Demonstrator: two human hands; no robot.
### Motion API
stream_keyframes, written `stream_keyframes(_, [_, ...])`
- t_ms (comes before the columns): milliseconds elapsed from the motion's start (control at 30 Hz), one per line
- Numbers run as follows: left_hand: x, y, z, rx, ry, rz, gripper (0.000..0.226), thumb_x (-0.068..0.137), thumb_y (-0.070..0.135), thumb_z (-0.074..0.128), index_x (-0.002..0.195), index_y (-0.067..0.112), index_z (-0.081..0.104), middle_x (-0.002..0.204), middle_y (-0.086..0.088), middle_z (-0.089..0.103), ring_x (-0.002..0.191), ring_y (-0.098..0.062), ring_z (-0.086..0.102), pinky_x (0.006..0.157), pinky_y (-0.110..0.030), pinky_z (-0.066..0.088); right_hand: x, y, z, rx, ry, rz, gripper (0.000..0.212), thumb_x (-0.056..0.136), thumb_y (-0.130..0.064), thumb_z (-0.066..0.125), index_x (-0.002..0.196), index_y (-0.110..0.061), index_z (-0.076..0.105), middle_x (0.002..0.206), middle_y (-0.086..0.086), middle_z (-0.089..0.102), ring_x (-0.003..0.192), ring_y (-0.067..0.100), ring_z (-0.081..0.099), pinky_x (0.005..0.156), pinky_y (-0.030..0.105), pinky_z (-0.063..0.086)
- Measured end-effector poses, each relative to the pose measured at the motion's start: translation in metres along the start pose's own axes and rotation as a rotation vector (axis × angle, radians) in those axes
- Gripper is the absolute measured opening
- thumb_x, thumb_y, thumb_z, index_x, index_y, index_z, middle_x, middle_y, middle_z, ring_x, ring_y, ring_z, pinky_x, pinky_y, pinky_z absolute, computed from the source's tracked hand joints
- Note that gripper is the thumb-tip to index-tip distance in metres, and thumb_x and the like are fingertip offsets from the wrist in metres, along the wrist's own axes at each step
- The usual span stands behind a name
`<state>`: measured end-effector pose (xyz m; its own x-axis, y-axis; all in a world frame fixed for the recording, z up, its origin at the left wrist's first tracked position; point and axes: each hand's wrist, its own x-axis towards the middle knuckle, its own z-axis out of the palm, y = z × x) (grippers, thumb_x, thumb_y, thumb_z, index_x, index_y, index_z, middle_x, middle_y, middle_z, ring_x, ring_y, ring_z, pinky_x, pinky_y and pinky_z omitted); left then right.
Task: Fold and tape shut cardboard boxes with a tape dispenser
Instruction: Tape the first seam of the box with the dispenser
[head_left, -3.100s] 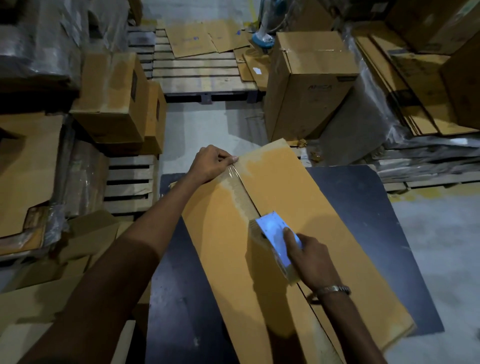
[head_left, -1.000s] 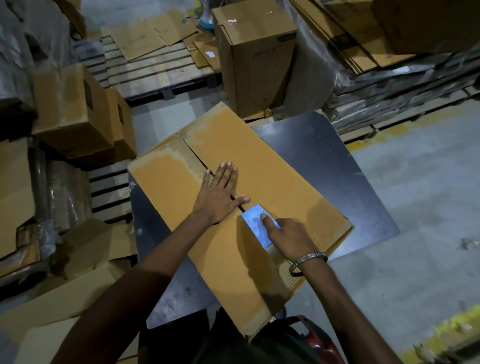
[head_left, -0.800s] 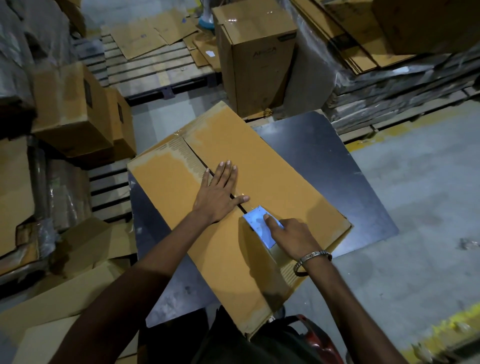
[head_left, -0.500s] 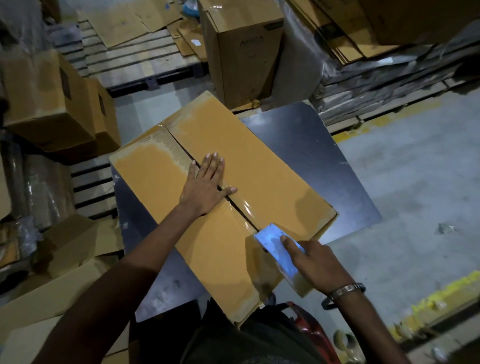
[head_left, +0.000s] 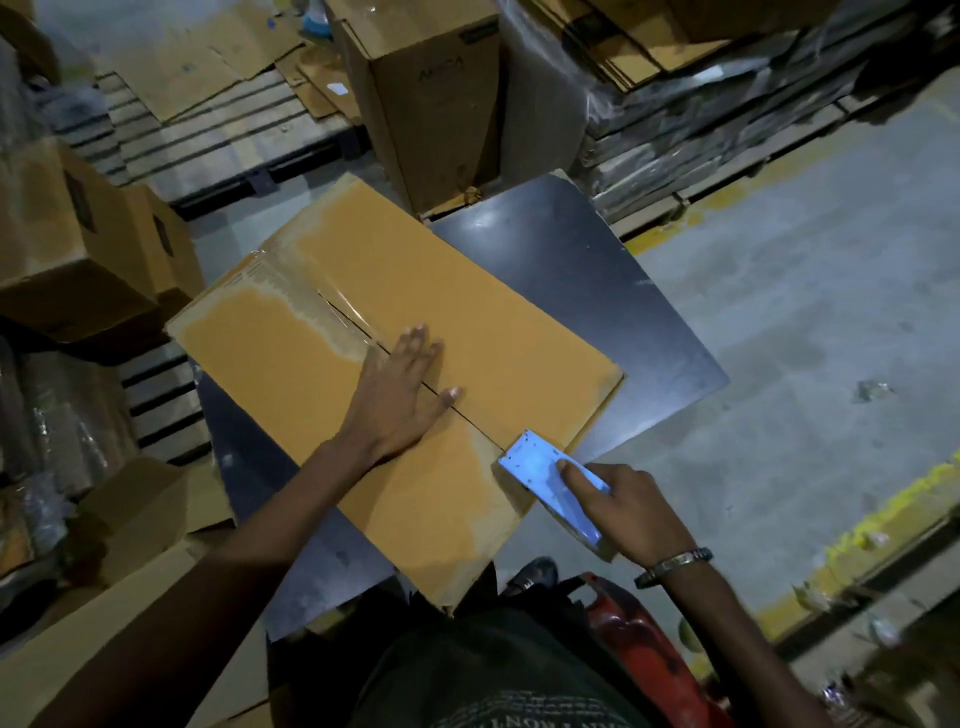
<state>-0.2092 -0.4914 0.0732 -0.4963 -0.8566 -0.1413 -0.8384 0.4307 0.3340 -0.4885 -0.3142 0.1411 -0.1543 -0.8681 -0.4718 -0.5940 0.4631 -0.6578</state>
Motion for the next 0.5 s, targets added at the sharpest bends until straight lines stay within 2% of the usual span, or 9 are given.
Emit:
stream_keyframes(100, [-0.035, 0.048, 0.015, -0.027, -0.153, 0.244, 0.091, 0.102, 0.076, 0.034, 0.17, 0.025, 0.002, 0.176, 0.002, -0.014, 0.161, -0.01, -0.016, 0.129, -0.057, -0.003, 0.001, 0.007, 0.003, 0.017, -0.013, 0.019, 0.065, 0.101, -0.058, 0.052, 0.046, -0.026, 0.04, 0.041, -0.005, 0.044, 0.042, 0.006, 0.047, 0.052, 0.023, 0.034])
stream_keyframes(167, [-0.058, 0.073, 0.024, -0.057, -0.209, 0.305, 0.102, 0.097, 0.082, 0.04, 0.169, 0.026, -0.005, 0.175, 0.005, -0.018, 0.16, -0.009, -0.018, 0.13, -0.057, -0.005, 0.003, 0.013, 0.007, 0.001, -0.022, 0.029, 0.065, 0.098, -0.064, 0.05, 0.048, -0.023, 0.04, 0.044, -0.002, 0.046, 0.045, 0.01, 0.05, 0.054, 0.029, 0.04])
stream_keyframes(233, [-0.073, 0.091, 0.033, -0.088, -0.186, 0.283, 0.114, 0.091, 0.088, 0.045, 0.169, 0.023, -0.008, 0.175, 0.005, -0.019, 0.161, -0.01, -0.017, 0.131, -0.056, -0.004, 0.004, 0.017, 0.01, -0.015, -0.032, 0.03, 0.067, 0.093, -0.072, 0.046, 0.055, -0.017, 0.04, 0.047, 0.0, 0.045, 0.046, 0.012, 0.048, 0.055, 0.033, 0.04])
stream_keyframes(333, [-0.082, 0.109, 0.047, -0.07, -0.099, 0.157, 0.137, 0.076, 0.098, 0.052, 0.168, 0.016, -0.008, 0.176, 0.001, -0.019, 0.161, -0.014, -0.017, 0.131, -0.052, -0.008, 0.005, 0.02, 0.011, -0.036, -0.043, 0.01, 0.072, 0.09, -0.079, 0.044, 0.062, -0.013, 0.037, 0.05, 0.001, 0.038, 0.044, 0.013, 0.041, 0.053, 0.034, 0.034])
stream_keyframes(400, [-0.083, 0.112, 0.058, -0.017, -0.025, 0.108, 0.132, 0.079, 0.091, 0.056, 0.169, 0.013, 0.0, 0.177, -0.003, -0.013, 0.162, -0.016, -0.014, 0.131, -0.054, -0.004, 0.004, 0.019, 0.011, -0.017, -0.047, 0.0, 0.071, 0.091, -0.079, 0.047, 0.063, -0.015, 0.034, 0.05, 0.0, 0.034, 0.043, 0.013, 0.037, 0.053, 0.033, 0.029])
stream_keyframes(467, [-0.083, 0.111, 0.066, -0.009, 0.035, 0.104, 0.114, 0.086, 0.071, 0.061, 0.169, 0.014, 0.008, 0.177, -0.002, -0.005, 0.163, -0.016, -0.007, 0.13, -0.057, 0.005, 0.003, 0.02, 0.009, 0.004, -0.053, -0.005, 0.07, 0.092, -0.077, 0.05, 0.061, -0.016, 0.033, 0.048, -0.003, 0.03, 0.042, 0.013, 0.034, 0.053, 0.033, 0.028])
stream_keyframes(500, [-0.083, 0.11, 0.068, -0.02, 0.053, 0.104, 0.108, 0.088, 0.065, 0.061, 0.169, 0.016, 0.009, 0.178, -0.001, -0.002, 0.163, -0.016, -0.005, 0.131, -0.056, 0.005, 0.002, 0.021, 0.008, 0.012, -0.055, -0.004, 0.071, 0.092, -0.076, 0.052, 0.06, -0.016, 0.032, 0.046, -0.003, 0.03, 0.041, 0.013, 0.035, 0.054, 0.033, 0.028])
